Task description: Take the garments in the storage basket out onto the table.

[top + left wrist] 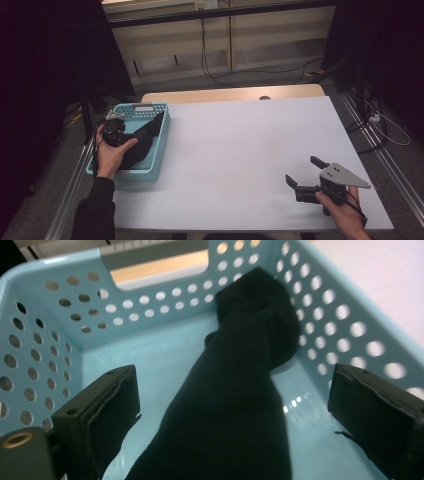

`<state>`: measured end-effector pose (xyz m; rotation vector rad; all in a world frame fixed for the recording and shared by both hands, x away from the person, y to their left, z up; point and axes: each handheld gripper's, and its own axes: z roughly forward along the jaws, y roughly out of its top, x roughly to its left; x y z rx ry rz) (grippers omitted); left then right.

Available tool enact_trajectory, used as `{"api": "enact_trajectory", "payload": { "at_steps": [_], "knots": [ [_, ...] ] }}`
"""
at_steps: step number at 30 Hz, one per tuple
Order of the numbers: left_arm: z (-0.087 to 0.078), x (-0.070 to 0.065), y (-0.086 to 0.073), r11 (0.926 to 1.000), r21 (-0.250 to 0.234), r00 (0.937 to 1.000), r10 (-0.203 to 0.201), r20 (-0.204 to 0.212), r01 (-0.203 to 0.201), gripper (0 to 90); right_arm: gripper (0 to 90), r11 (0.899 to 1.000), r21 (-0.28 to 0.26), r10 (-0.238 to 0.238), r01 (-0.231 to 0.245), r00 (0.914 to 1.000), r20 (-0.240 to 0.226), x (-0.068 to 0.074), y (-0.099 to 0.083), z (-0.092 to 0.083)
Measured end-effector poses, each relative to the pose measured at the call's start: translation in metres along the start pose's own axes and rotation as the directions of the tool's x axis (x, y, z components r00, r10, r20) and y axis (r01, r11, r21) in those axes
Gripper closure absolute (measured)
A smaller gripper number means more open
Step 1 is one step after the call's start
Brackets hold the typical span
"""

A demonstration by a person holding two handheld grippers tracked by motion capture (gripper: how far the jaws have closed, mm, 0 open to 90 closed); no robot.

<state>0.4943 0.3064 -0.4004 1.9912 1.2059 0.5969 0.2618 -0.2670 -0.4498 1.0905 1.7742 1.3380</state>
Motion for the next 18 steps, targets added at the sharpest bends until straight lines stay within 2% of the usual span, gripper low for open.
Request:
{"api": "enact_trajectory", "payload": {
  "at_steps": [3,5,6,7,8,11,14,15,16,17,18],
  "knots": [
    [0.010,0.004,-0.003,0.9990,0.044,0.9991,0.005,-0.043,-0.003,6.0,0.4,1.000,0.002,-0.001,0.001,1.0000,-0.004,0.000,0.000,0.000],
    [0.016,0.006,-0.004,0.9963,0.085,0.9993,-0.003,-0.036,0.006,5.7,0.5,1.000,0.004,-0.003,0.003,1.0000,-0.005,0.000,0.000,0.000],
    [0.016,0.006,-0.004,0.9963,0.085,0.9993,-0.003,-0.036,0.006,5.5,0.5,1.000,0.004,-0.003,0.003,1.0000,-0.005,0.000,0.000,0.000],
    [0.021,0.008,-0.004,0.9905,0.137,0.9994,-0.007,-0.035,0.011,5.2,0.5,1.000,0.004,-0.003,0.003,1.0000,-0.005,0.000,0.000,0.001],
    [0.023,0.008,-0.003,0.9860,0.166,0.9993,-0.005,-0.036,0.011,5.0,0.5,1.000,0.004,-0.002,0.002,1.0000,-0.005,0.000,0.000,0.001],
    [0.027,0.011,0.002,0.9802,0.198,0.9992,0.008,-0.039,0.000,5.7,0.6,1.000,0.007,-0.002,0.002,1.0000,-0.005,0.000,0.000,0.001],
    [0.030,0.013,0.004,0.9757,0.219,0.9997,0.000,-0.026,0.006,6.3,0.5,1.000,0.005,-0.004,0.004,1.0000,-0.008,0.001,0.000,0.001],
    [0.034,0.014,0.003,0.9705,0.241,0.9994,0.007,-0.035,0.002,6.2,0.5,1.000,0.006,-0.004,0.004,1.0000,-0.008,0.001,-0.001,0.001],
    [0.034,0.014,0.003,0.9705,0.241,0.9994,0.007,-0.035,0.002,5.9,0.5,1.000,0.006,-0.004,0.004,1.0000,-0.008,0.001,-0.001,0.001],
    [0.038,0.015,0.001,0.9611,0.276,0.9998,-0.001,-0.019,0.007,5.7,0.5,1.000,0.009,-0.002,0.002,0.9999,-0.010,0.000,-0.001,0.001],
    [0.038,0.015,0.001,0.9611,0.276,0.9998,-0.001,-0.019,0.007,6.4,0.5,1.000,0.010,-0.001,0.001,0.9999,-0.011,0.000,-0.001,0.001]
  ]
}}
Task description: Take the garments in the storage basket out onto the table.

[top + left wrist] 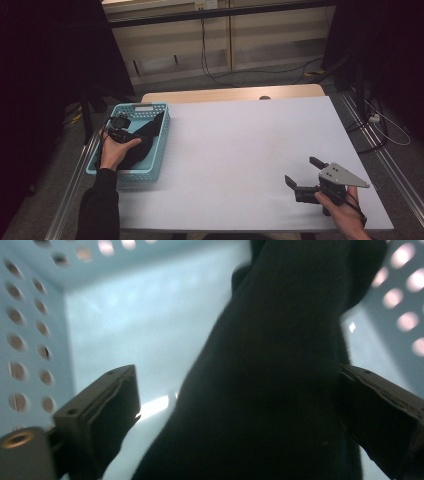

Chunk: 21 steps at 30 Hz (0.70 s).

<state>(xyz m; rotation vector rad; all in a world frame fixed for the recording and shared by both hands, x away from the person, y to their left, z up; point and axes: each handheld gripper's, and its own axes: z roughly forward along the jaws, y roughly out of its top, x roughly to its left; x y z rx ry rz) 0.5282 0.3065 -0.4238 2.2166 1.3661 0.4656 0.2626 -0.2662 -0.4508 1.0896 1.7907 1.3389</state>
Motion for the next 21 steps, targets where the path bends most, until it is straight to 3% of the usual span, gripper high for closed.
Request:
{"api": "enact_trajectory", "payload": {
  "at_steps": [1,2,3,4,8,9,11,16,17,19,21],
  "knots": [
    [0.004,0.001,0.001,0.9992,0.035,0.9998,-0.018,0.011,0.018,5.3,0.5,1.000,0.001,0.004,-0.004,1.0000,-0.001,0.000,0.000,0.000],
    [0.004,0.001,0.001,0.9992,0.035,0.9998,-0.018,0.011,0.018,4.8,0.5,1.000,0.001,0.005,-0.005,1.0000,-0.002,0.000,0.000,0.000],
    [0.006,0.001,0.002,0.9983,0.059,0.9987,0.000,0.051,-0.003,6.8,0.5,1.000,0.003,0.004,-0.004,1.0000,-0.001,0.000,0.000,0.000],
    [0.007,-0.001,0.002,0.9978,0.066,0.9981,0.005,0.061,-0.009,10.2,0.6,1.000,0.004,0.004,-0.004,1.0000,-0.001,0.000,0.000,0.000],
    [0.009,-0.005,0.002,0.9956,0.092,0.9972,0.015,0.074,-0.022,15.7,0.6,1.000,0.010,0.002,-0.002,1.0000,-0.002,0.001,0.000,0.001],
    [0.012,-0.007,0.002,0.9907,0.124,0.9960,0.045,0.077,-0.055,17.3,0.6,1.000,0.011,0.001,-0.001,1.0000,-0.003,0.001,0.000,0.001],
    [0.017,-0.009,0.001,0.9858,0.162,0.9946,0.028,0.100,-0.044,18.2,0.6,1.000,0.013,0.002,-0.002,1.0000,-0.003,0.001,0.000,0.001],
    [0.020,-0.011,0.002,0.9779,0.198,0.9939,0.046,0.100,-0.066,12.0,0.6,1.000,0.014,0.002,-0.002,1.0000,-0.003,0.001,-0.001,0.001],
    [0.021,-0.011,0.002,0.9736,0.213,0.9940,0.063,0.089,-0.081,9.4,0.6,1.000,0.014,0.003,-0.003,1.0000,-0.004,0.001,-0.001,0.001],
    [0.022,-0.011,0.001,0.9685,0.237,0.9936,0.056,0.098,-0.078,2.5,0.6,1.000,0.014,0.003,-0.003,1.0000,-0.003,0.001,-0.001,0.001],
    [0.022,-0.011,0.002,0.9653,0.251,0.9946,0.051,0.090,-0.072,2.2,0.6,1.000,0.014,0.003,-0.003,1.0000,-0.005,0.001,-0.001,0.001]
  ]
}}
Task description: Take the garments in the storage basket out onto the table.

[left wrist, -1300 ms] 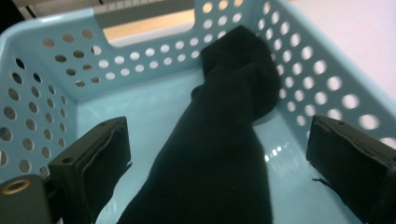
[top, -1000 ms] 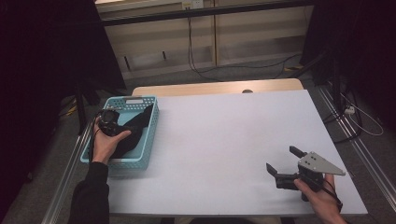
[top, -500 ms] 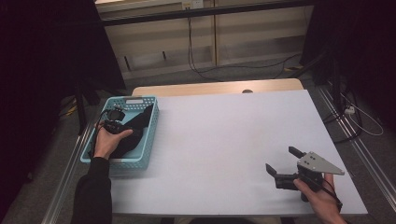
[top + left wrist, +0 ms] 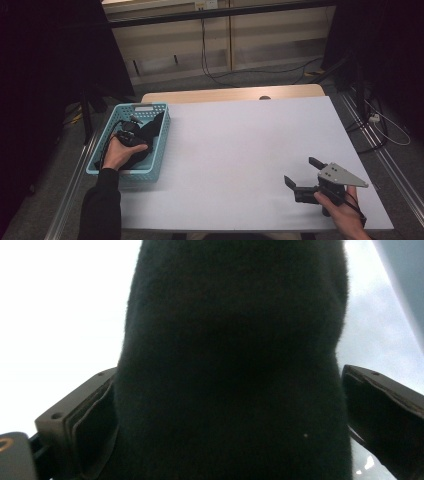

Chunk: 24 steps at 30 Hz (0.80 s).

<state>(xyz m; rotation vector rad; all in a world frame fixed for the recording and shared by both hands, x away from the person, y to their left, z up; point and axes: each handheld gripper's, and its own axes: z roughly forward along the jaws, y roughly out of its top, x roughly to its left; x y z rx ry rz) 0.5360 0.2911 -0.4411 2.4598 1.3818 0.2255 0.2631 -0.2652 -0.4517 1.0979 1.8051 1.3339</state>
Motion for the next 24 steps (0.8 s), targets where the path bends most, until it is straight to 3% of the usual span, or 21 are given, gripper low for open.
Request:
{"api": "enact_trajectory", "payload": {
  "at_steps": [1,3,10,12,17,24],
  "knots": [
    [-0.002,0.000,0.000,0.9997,0.004,0.9997,-0.023,0.002,0.023,4.4,0.6,1.000,0.000,0.000,0.000,1.0000,0.000,0.000,0.000,0.000],
    [-0.007,0.001,-0.001,0.9993,-0.008,0.9993,-0.037,-0.005,0.037,18.9,0.6,1.000,0.000,0.000,0.000,1.0000,0.001,0.000,0.000,0.000],
    [-0.014,-0.002,-0.002,0.9993,-0.015,0.9994,-0.035,-0.003,0.035,54.5,0.6,1.000,-0.001,0.000,0.000,1.0000,0.002,0.000,0.000,-0.001],
    [-0.014,-0.001,-0.003,0.9989,-0.037,0.9994,-0.030,-0.016,0.029,60.3,0.6,1.000,-0.001,-0.001,0.001,1.0000,0.002,0.000,0.000,-0.001],
    [-0.017,-0.003,-0.004,0.9987,-0.048,0.9991,-0.018,-0.037,0.016,65.5,0.6,1.000,-0.001,-0.002,0.002,1.0000,0.003,0.000,0.000,0.000],
    [-0.027,0.001,-0.006,0.9930,-0.114,0.9983,-0.036,-0.046,0.031,67.0,0.7,1.000,0.001,-0.002,0.002,1.0000,0.006,0.000,0.000,0.001]
  ]
}}
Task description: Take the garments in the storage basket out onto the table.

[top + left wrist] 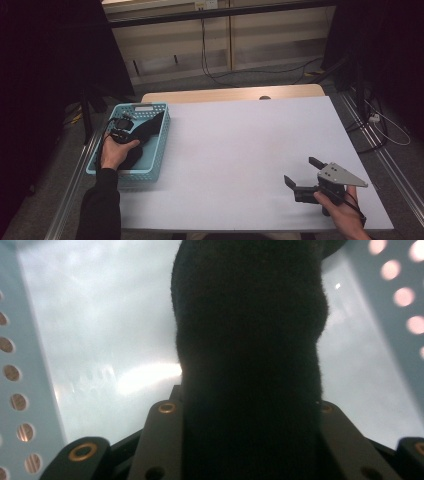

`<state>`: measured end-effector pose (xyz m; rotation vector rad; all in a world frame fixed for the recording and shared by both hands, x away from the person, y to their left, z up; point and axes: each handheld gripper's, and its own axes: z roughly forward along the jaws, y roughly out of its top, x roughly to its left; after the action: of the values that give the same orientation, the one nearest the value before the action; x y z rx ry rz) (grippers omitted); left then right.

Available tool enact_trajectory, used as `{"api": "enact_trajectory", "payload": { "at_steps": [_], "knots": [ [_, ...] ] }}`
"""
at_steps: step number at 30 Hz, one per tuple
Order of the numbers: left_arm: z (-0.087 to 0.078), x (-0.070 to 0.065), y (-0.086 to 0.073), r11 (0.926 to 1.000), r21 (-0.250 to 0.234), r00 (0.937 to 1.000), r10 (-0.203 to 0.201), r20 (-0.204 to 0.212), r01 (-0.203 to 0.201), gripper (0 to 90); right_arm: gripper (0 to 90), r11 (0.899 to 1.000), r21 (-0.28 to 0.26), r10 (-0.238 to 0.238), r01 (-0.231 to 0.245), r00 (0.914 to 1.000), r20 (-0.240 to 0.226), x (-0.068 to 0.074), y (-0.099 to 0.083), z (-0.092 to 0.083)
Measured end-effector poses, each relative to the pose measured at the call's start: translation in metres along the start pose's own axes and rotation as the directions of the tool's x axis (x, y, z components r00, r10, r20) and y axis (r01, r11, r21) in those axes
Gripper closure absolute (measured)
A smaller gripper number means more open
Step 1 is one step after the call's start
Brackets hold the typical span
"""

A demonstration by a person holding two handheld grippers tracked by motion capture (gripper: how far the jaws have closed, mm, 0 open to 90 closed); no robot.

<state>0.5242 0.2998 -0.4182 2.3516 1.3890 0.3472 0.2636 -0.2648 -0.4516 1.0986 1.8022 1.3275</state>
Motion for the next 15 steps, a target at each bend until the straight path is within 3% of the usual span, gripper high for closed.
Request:
{"api": "enact_trajectory", "payload": {
  "at_steps": [2,8,13,15],
  "knots": [
    [-0.002,0.001,0.000,0.9999,-0.008,0.9997,-0.010,0.022,0.010,66.9,0.7,1.000,0.000,-0.001,0.001,1.0000,-0.001,0.000,0.000,0.000],
    [-0.010,0.003,-0.002,0.9979,-0.058,0.9992,-0.027,0.029,0.029,67.0,0.7,1.000,-0.001,0.002,-0.002,1.0000,-0.001,-0.001,0.000,-0.001],
    [-0.023,-0.003,-0.002,0.9910,-0.133,0.9997,-0.013,0.021,0.016,66.9,0.7,1.000,0.002,0.001,-0.001,1.0000,-0.003,-0.001,-0.001,-0.001],
    [-0.025,-0.003,-0.003,0.9897,-0.142,0.9996,-0.012,0.025,0.016,66.9,0.7,1.000,0.002,0.000,0.000,1.0000,-0.003,0.000,0.000,-0.001]
  ]
}}
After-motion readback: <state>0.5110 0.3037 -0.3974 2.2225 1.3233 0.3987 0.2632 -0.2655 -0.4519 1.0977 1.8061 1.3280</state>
